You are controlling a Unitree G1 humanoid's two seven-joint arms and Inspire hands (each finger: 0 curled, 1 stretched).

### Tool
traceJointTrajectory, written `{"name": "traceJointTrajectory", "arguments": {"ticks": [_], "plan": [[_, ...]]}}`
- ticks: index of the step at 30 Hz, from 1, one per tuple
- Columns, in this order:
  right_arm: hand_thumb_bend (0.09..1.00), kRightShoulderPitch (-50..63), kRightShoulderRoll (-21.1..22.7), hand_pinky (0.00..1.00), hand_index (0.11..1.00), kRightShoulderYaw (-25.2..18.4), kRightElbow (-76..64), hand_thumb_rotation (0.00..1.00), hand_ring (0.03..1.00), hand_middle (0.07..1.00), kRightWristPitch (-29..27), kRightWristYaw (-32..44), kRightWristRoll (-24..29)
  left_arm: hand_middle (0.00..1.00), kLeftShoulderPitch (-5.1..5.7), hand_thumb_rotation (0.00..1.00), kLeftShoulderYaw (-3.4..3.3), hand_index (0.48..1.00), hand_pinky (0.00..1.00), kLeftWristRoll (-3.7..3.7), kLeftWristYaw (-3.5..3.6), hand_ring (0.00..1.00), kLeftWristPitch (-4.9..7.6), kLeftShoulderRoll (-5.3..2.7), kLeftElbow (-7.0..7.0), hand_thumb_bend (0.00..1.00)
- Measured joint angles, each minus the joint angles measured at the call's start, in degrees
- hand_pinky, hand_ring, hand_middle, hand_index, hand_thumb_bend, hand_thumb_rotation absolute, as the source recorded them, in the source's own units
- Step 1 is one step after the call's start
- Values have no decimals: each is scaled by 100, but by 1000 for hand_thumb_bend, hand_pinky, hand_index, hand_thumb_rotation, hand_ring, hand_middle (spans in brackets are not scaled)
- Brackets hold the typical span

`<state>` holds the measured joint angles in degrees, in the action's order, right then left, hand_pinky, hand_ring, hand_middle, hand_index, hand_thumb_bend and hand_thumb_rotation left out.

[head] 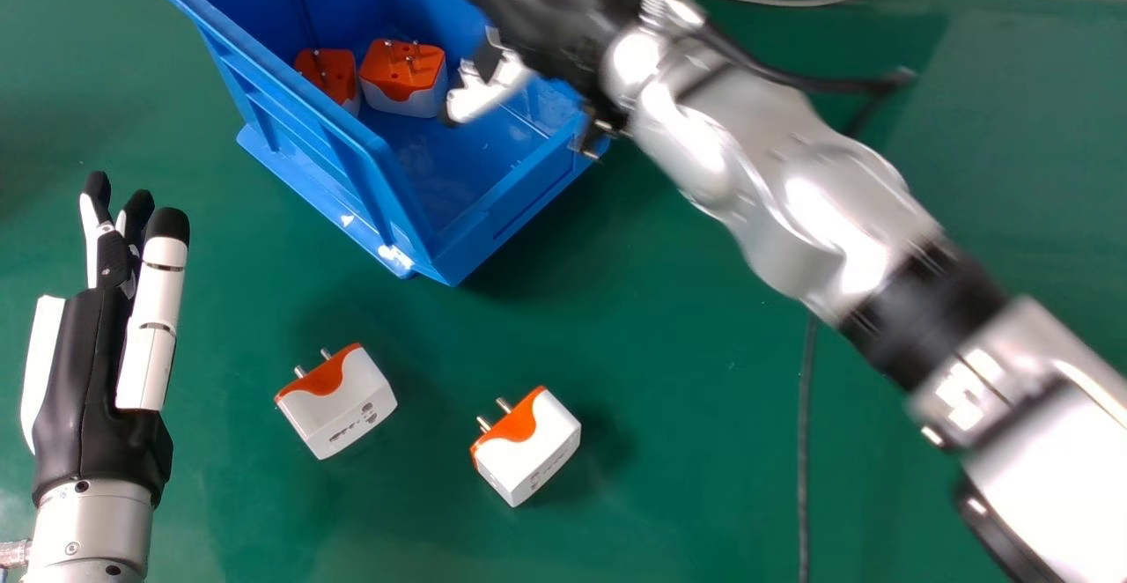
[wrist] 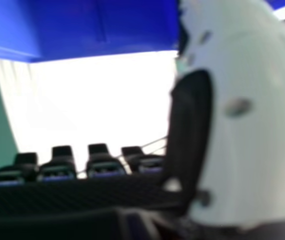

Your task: Pick all objects and put in blue box

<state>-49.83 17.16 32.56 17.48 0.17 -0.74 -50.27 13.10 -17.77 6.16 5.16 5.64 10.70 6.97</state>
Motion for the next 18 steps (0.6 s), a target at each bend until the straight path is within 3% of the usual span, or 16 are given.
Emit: {"name": "traceJointTrajectory", "arguments": {"ticks": [8,18], "plan": [[745,1755,798,1000,1000,-708,-2049,308,1000,1000,172,354,-10,1000,-116,917,25,1000,1000,-4,-24,1000,-7,6,-80,500],[726,3526,1473,1000,1000,-1576,-3155,417,1000,1000,-435,-119,-31,1000,-179,916,54,1000,1000,2,-40,1000,-21,-7,-142,498]]}}
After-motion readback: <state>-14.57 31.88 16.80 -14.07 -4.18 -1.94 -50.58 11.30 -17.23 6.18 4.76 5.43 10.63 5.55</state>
